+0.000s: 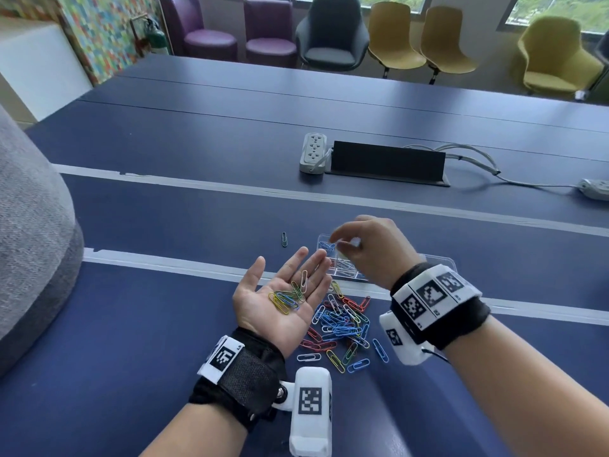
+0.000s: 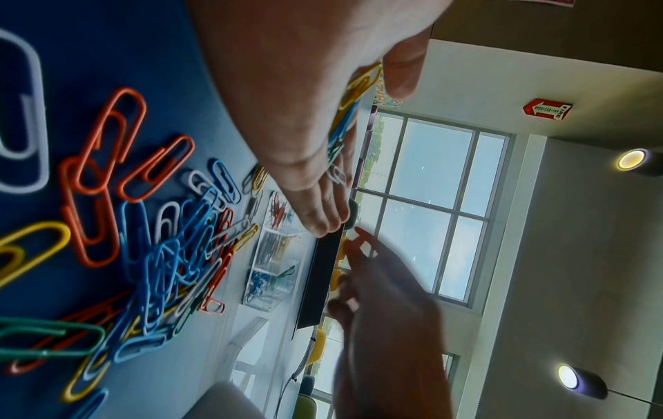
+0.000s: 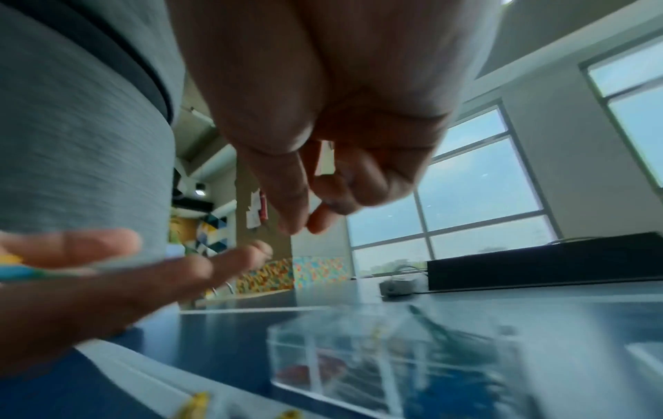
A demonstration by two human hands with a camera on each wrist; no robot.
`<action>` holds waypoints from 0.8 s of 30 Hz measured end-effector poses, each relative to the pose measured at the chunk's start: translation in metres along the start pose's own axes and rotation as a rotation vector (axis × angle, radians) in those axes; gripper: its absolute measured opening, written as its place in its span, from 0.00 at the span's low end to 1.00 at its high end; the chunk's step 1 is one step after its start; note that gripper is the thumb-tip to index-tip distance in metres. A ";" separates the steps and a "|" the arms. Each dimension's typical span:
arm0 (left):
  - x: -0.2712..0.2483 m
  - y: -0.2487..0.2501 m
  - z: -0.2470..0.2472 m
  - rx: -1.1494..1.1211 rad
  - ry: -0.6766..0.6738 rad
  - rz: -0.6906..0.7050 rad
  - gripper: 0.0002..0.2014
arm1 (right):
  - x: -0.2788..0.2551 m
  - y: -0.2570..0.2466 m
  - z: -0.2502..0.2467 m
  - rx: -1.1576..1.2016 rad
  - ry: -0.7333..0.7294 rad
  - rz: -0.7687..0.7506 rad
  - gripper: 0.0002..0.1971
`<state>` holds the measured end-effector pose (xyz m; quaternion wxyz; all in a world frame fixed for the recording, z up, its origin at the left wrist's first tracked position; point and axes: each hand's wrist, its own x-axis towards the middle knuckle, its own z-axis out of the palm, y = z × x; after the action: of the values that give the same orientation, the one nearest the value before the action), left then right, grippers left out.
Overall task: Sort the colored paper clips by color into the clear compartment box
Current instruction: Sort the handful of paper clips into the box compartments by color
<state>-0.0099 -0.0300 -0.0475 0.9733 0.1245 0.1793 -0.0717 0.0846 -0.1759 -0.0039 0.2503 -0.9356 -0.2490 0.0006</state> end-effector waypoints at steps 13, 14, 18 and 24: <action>-0.001 -0.003 -0.002 -0.044 0.043 0.025 0.35 | -0.017 -0.035 0.007 -0.143 -0.326 -0.315 0.08; -0.001 -0.003 -0.002 -0.048 0.046 0.021 0.35 | -0.019 -0.034 0.008 -0.151 -0.326 -0.318 0.08; 0.000 -0.003 -0.006 -0.057 0.055 0.007 0.34 | -0.026 -0.035 0.016 -0.234 -0.336 -0.369 0.11; 0.001 0.001 -0.007 -0.011 0.058 0.013 0.34 | -0.024 -0.035 0.025 -0.155 -0.225 -0.316 0.09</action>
<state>-0.0116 -0.0275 -0.0544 0.9688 0.1224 0.2068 -0.0607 0.0445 -0.1492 -0.0126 0.1450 -0.8954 -0.4184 0.0466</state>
